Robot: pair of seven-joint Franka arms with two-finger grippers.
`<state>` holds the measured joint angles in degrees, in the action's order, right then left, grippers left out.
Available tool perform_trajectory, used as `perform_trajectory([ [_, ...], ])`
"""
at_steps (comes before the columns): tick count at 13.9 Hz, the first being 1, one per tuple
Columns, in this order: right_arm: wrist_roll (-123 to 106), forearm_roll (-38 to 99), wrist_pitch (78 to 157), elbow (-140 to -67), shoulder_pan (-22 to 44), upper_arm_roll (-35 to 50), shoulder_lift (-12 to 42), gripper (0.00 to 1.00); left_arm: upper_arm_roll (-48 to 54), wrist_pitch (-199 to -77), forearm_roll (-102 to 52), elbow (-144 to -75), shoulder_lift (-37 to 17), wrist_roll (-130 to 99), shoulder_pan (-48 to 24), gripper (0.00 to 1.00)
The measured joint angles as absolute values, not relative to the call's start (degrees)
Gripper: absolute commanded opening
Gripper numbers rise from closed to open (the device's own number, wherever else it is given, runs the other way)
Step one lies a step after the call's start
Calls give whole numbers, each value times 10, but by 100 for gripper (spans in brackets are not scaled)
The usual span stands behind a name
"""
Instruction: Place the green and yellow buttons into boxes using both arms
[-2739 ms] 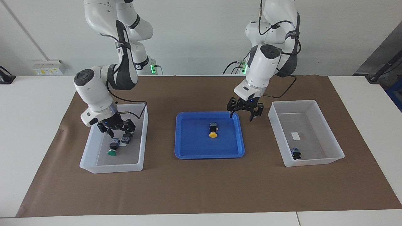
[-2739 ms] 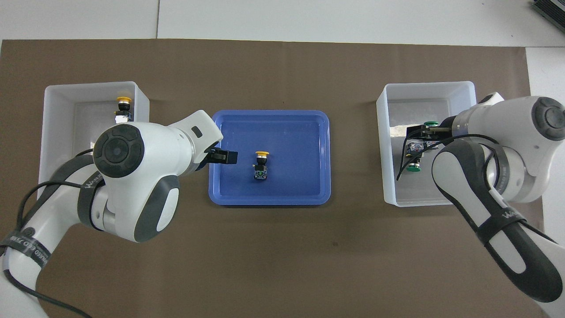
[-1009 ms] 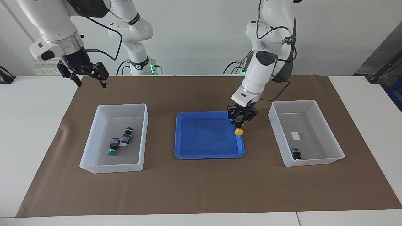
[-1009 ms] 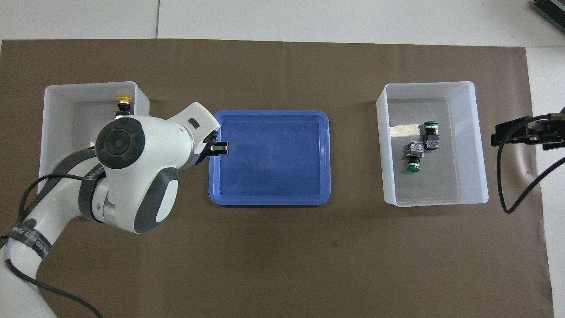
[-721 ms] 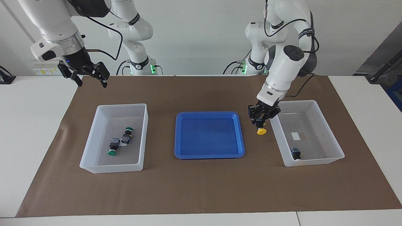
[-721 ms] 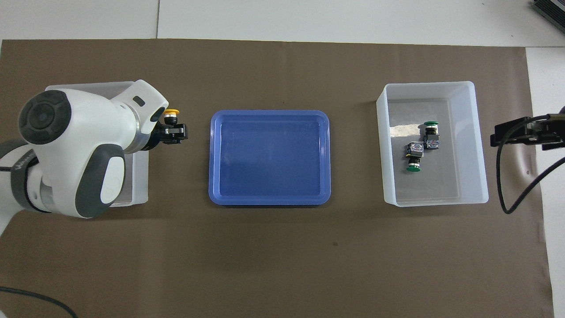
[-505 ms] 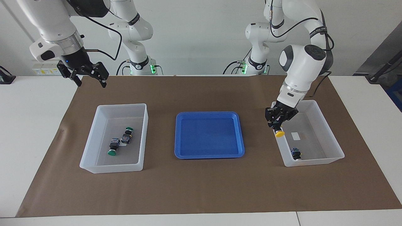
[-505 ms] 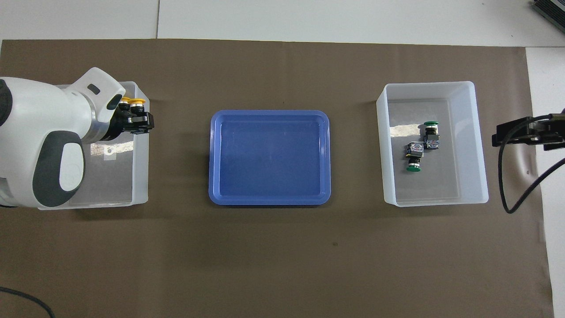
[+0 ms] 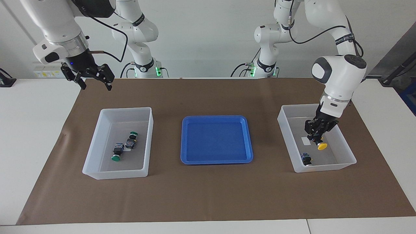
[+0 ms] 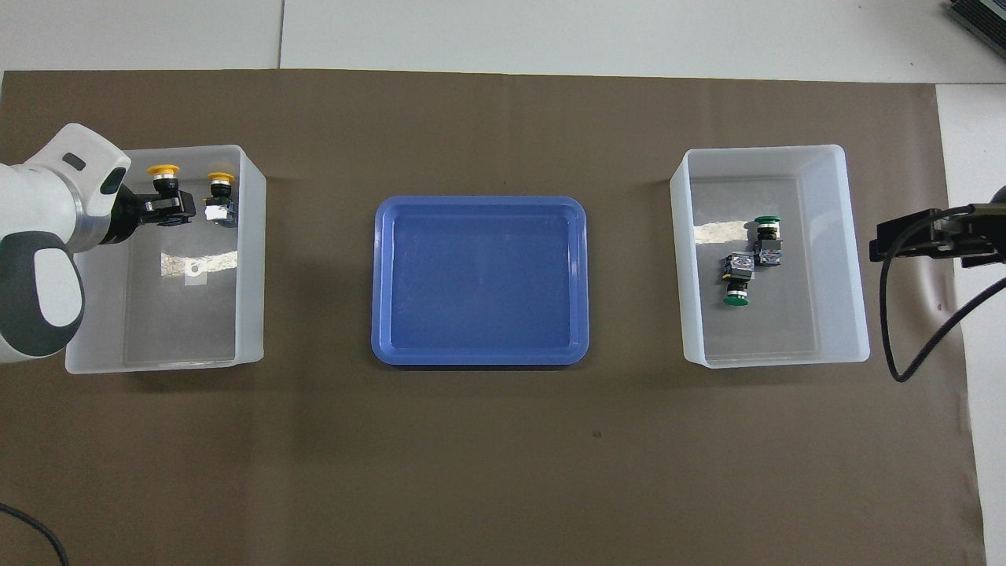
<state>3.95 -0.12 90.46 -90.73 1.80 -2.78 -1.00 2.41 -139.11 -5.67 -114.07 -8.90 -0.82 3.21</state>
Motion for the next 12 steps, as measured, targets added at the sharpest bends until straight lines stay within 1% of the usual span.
perform_trajectory([
  [2, 39, -1, 905, -907, 18, -28, -10, 100, 25, -1410, -57, -1143, -116, 20, 42, 0],
  [4, 39, -1, 905, -907, 18, -28, -10, 100, 25, -1411, -57, -1158, -127, 44, 51, 2],
  [5, 39, -1, 905, -907, 18, -28, -10, 100, 25, -1413, -57, -1171, -126, 53, 53, 5],
  [6, 39, -1, 905, -907, 18, -28, -10, 100, 26, -1417, -57, -1183, -125, 59, 53, 13],
  [7, 39, -1, 905, -907, 18, -28, -10, 100, 29, -1419, -57, -1191, -123, 61, 53, 22],
  [8, 39, -1, 905, -907, 18, -28, -10, 100, 31, -1419, -57, -1197, -121, 62, 52, 34],
  [10, 39, -1, 905, -907, 18, -28, -10, 100, 35, -1419, -57, -1211, -115, 62, 47, 84],
  [11, 39, -1, 905, -907, 18, -28, -10, 100, 37, -1419, -57, -1218, -112, 62, 44, 100],
  [12, 39, -1, 905, -907, 18, -28, -10, 100, 38, -1419, -57, -1222, -108, 62, 41, 100],
])
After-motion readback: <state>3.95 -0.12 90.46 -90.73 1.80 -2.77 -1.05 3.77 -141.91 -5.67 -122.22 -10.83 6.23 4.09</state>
